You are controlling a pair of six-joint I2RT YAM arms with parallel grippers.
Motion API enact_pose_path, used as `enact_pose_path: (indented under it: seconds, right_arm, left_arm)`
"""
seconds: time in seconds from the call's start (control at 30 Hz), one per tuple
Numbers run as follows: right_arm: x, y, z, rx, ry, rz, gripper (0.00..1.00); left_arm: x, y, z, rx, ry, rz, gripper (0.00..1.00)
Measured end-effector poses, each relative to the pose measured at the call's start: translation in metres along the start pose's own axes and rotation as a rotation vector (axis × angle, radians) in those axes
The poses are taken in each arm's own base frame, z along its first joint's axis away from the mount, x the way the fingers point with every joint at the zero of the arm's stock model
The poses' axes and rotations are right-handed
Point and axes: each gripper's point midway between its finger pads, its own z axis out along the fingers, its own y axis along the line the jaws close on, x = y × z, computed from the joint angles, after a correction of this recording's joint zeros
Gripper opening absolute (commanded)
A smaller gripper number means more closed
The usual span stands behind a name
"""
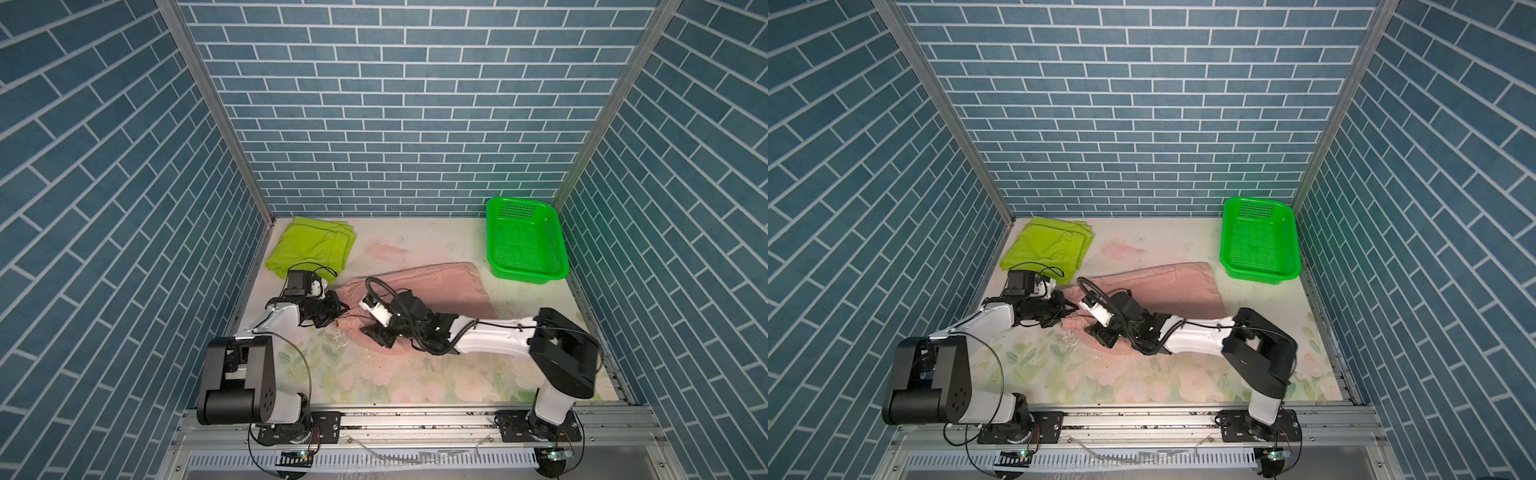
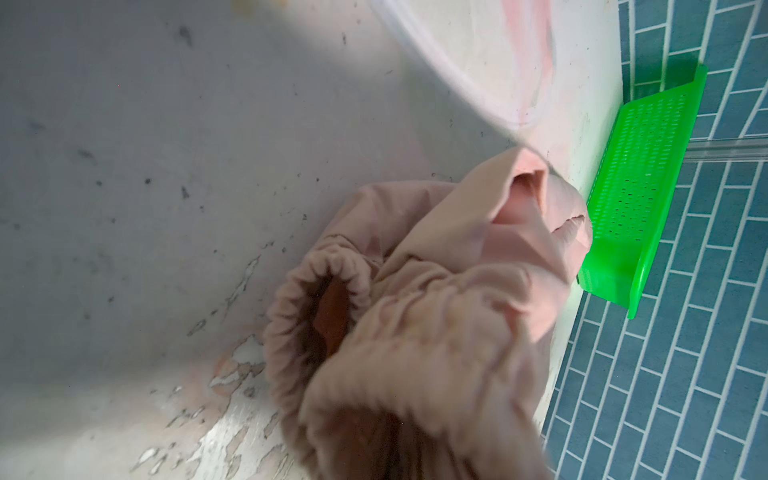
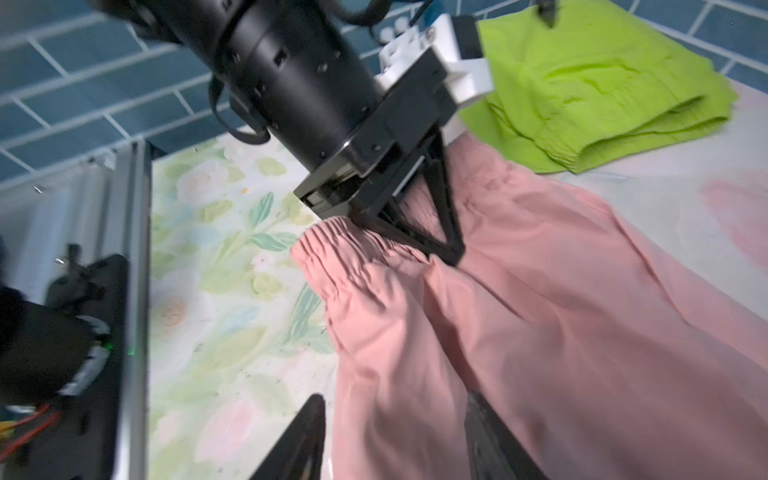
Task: Fold and stack the shorts
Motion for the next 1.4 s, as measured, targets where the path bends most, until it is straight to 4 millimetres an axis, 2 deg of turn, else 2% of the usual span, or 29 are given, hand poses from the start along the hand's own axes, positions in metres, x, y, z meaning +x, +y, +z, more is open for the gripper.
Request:
enact_pose_path:
  seconds: [0.07,0.13,0.2,0.3,0.33,0.43,0.53,0.67,1.03,1.1,1.3,1.4]
  right_arm:
    - [-0.006,-0.012,-0.032,0.032,-0.008,0.052,0.4]
    - [0.002,-0.025,-0.058,0.079,0.011,0.1,0.39]
    - [0.024,-0.028,-0.07,0.103,0.066,0.124,0.25]
    - [0.076,-0.027,-0.073,0.115,0.212,0.172,0.03]
    - [0.092,-0.025,-0.072,0.111,0.262,0.185,0.0]
    - [0.123,-0.021,-0.065,0.092,0.36,0.209,0.0]
    - [0.137,-0.016,-0.051,0.065,0.414,0.217,0.0]
    - [0.139,-0.011,-0.03,0.03,0.427,0.216,0.0]
    - [0.096,-0.008,-0.008,-0.002,0.335,0.169,0.0]
    - [0.097,-0.008,0.001,-0.015,0.344,0.163,0.0]
    - [0.121,-0.004,0.032,-0.064,0.429,0.154,0.0]
    - [0.119,0.004,0.049,-0.107,0.441,0.137,0.0]
  left_arm:
    - [-0.006,-0.009,-0.009,-0.009,-0.013,0.03,0.0]
    - [-0.014,-0.019,-0.02,-0.022,-0.033,0.068,0.0]
    - [-0.02,-0.029,-0.032,-0.033,-0.053,0.101,0.0]
    - [-0.03,-0.044,-0.049,-0.051,-0.079,0.152,0.0]
    - [-0.034,-0.048,-0.054,-0.058,-0.086,0.167,0.0]
    - [-0.043,-0.059,-0.065,-0.081,-0.102,0.204,0.0]
    - [-0.051,-0.065,-0.071,-0.097,-0.112,0.227,0.0]
    - [-0.056,-0.066,-0.073,-0.119,-0.099,0.238,0.0]
    - [-0.053,-0.055,-0.066,-0.175,-0.025,0.252,0.0]
    - [-0.057,-0.056,-0.066,-0.184,-0.02,0.26,0.0]
    - [-0.071,-0.061,-0.071,-0.224,-0.01,0.297,0.0]
    - [-0.074,-0.061,-0.073,-0.248,0.004,0.31,0.0]
